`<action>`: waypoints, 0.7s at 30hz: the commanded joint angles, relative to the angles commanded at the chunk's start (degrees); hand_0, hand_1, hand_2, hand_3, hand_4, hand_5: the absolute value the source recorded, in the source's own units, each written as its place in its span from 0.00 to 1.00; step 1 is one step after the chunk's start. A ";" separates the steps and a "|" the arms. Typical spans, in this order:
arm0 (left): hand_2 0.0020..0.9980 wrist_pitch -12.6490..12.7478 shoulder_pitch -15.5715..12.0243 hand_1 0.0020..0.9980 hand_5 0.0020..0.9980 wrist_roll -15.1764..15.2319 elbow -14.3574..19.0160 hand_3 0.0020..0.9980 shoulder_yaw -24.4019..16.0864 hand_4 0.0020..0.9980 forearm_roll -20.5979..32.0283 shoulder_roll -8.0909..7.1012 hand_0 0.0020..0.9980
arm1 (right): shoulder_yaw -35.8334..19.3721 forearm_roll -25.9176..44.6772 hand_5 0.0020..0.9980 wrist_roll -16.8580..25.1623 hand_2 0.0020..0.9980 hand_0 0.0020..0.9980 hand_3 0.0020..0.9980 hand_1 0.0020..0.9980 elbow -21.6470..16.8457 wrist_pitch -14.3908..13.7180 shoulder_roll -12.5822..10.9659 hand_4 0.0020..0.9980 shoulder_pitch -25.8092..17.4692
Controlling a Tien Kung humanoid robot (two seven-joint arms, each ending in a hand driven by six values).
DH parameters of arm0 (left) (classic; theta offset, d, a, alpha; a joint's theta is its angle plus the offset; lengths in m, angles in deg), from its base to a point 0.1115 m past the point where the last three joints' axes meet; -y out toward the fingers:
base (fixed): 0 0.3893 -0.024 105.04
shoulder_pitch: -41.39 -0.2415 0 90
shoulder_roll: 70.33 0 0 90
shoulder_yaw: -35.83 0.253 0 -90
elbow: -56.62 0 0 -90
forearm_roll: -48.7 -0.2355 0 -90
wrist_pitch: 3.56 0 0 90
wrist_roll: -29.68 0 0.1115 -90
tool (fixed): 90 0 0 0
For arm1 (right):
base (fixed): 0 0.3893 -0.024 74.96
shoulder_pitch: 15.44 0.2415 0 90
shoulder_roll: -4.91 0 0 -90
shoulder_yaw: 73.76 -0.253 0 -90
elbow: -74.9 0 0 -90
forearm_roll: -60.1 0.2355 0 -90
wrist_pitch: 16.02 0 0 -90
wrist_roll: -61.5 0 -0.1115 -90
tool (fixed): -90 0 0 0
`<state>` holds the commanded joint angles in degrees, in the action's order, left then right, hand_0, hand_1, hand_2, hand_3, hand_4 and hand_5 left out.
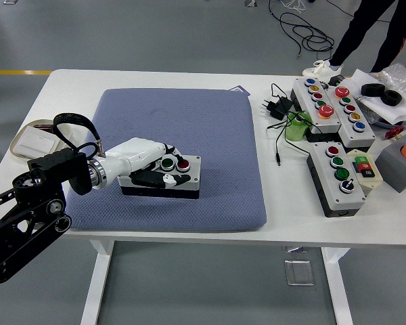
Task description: Pick up the button,place it on the desk,press the button,press the button
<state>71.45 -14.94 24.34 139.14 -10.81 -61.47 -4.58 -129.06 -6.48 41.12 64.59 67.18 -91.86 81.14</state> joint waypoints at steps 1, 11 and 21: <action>0.05 -0.06 -0.06 0.00 1.00 0.08 -0.05 0.77 0.17 0.78 0.08 -0.02 0.01 | 0.07 0.12 0.27 0.03 0.63 0.63 0.57 0.56 0.00 -0.02 -0.01 0.31 -0.03; 0.05 -0.22 -0.04 0.00 1.00 0.29 -1.81 0.77 1.52 0.78 0.36 0.37 0.01 | 0.40 0.59 0.27 0.16 0.63 0.63 0.57 0.56 0.00 -0.06 -0.09 0.31 -0.13; 0.05 2.05 -0.47 0.00 1.00 0.91 -0.52 0.77 -1.00 0.78 1.32 0.04 0.01 | 0.63 0.77 0.27 0.12 0.63 0.63 0.57 0.56 0.00 -0.02 -0.10 0.31 -0.13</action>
<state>73.50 -15.41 25.25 138.61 -11.82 -60.15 -4.54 -128.42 -5.70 41.24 64.59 67.15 -91.95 81.02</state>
